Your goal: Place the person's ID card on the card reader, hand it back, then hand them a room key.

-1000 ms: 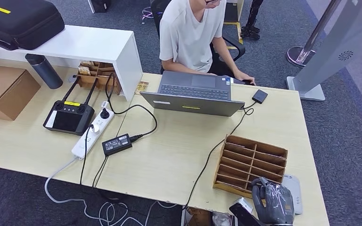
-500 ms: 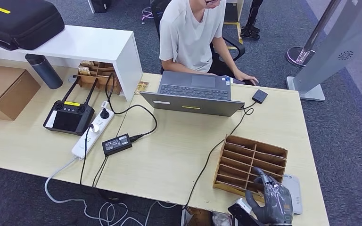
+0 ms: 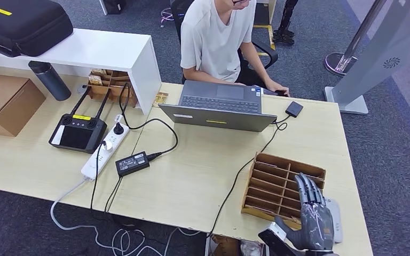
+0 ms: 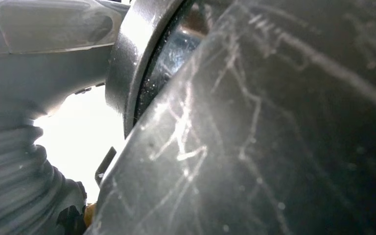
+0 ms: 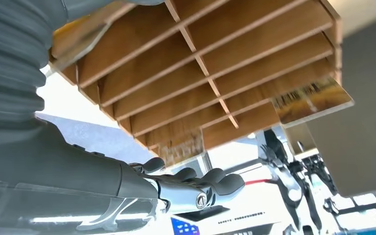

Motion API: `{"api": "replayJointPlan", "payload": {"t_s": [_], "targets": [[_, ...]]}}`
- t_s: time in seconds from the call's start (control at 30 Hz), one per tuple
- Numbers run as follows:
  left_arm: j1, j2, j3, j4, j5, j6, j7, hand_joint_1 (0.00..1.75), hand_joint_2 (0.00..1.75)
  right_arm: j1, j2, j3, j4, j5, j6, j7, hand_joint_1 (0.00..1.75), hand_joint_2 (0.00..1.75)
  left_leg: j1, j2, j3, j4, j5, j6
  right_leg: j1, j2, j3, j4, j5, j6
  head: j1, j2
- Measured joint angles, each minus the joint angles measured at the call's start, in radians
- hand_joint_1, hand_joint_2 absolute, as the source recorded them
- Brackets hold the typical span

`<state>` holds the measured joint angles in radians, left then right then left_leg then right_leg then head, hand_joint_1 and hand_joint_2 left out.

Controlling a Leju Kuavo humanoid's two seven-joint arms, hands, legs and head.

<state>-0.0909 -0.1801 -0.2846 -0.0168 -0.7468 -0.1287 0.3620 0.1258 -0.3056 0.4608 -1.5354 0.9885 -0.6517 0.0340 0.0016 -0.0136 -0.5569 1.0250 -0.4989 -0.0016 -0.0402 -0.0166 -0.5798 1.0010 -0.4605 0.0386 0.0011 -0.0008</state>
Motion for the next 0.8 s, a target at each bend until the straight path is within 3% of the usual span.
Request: {"api": "replayJointPlan", "payload": {"t_s": [0.37, 0.8], "targets": [[0.000, 0.000, -0.015, 0.000, 0.018, 0.000, 0.000, 0.00, 1.75, 0.022, -0.009, -0.013, -0.062, 0.059, 0.004, 0.007, 0.00, 1.75, 0.000, 0.000, 0.000, 0.000, 0.000, 0.000, 0.000, 0.000, 0.000, 0.000, 0.000, 0.000, 0.000, 0.000], [0.000, -0.001, -0.016, 0.000, 0.020, 0.001, 0.000, 0.00, 1.75, 0.197, -0.153, -0.027, -0.212, 0.132, -0.002, 0.177, 0.00, 1.75, 0.000, 0.000, 0.000, 0.000, -0.001, 0.001, 0.000, 0.000, 0.000, 0.000, 0.000, 0.000, 0.000, 0.000]]}}
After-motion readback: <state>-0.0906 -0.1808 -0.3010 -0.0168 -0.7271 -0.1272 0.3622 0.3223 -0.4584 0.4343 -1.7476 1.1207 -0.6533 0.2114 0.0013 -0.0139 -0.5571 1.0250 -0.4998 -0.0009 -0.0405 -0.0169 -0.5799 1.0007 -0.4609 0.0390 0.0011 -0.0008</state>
